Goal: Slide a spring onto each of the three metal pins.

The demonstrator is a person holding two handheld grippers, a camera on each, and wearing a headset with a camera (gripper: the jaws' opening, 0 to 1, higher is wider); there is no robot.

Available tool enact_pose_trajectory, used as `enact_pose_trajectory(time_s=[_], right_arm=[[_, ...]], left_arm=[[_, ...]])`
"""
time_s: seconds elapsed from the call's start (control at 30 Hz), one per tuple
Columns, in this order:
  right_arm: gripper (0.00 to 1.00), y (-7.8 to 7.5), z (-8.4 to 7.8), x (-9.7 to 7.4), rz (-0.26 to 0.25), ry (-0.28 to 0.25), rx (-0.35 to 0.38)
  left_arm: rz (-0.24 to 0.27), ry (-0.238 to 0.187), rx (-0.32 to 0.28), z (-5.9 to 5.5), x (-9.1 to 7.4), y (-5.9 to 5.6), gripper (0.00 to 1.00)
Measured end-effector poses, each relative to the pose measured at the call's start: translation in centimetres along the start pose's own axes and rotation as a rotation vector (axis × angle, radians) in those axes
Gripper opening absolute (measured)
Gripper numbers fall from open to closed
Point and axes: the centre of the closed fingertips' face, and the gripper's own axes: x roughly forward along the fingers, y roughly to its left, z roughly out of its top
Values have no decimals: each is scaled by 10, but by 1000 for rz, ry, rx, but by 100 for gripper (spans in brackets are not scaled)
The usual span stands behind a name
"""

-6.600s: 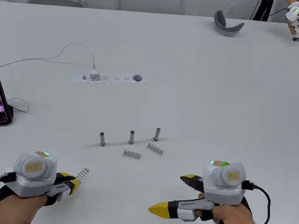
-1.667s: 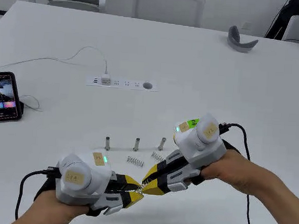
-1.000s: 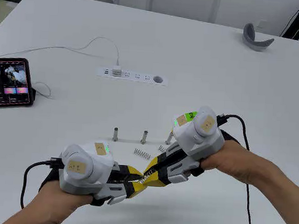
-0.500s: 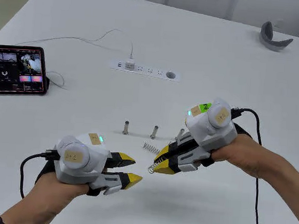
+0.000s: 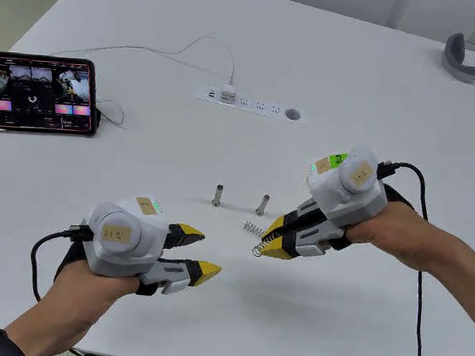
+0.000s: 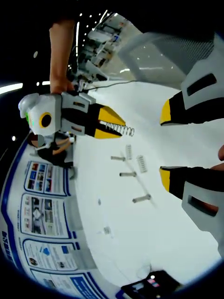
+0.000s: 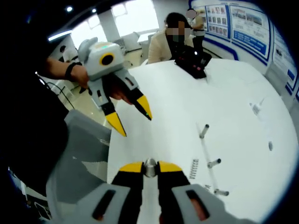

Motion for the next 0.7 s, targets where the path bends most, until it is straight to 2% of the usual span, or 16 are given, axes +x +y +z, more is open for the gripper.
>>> enact_pose_trajectory(time_s=[0.7], right_arm=[[12, -43, 7, 15, -32, 49, -56]], left_arm=[[101, 6, -62, -10, -12, 31, 49]])
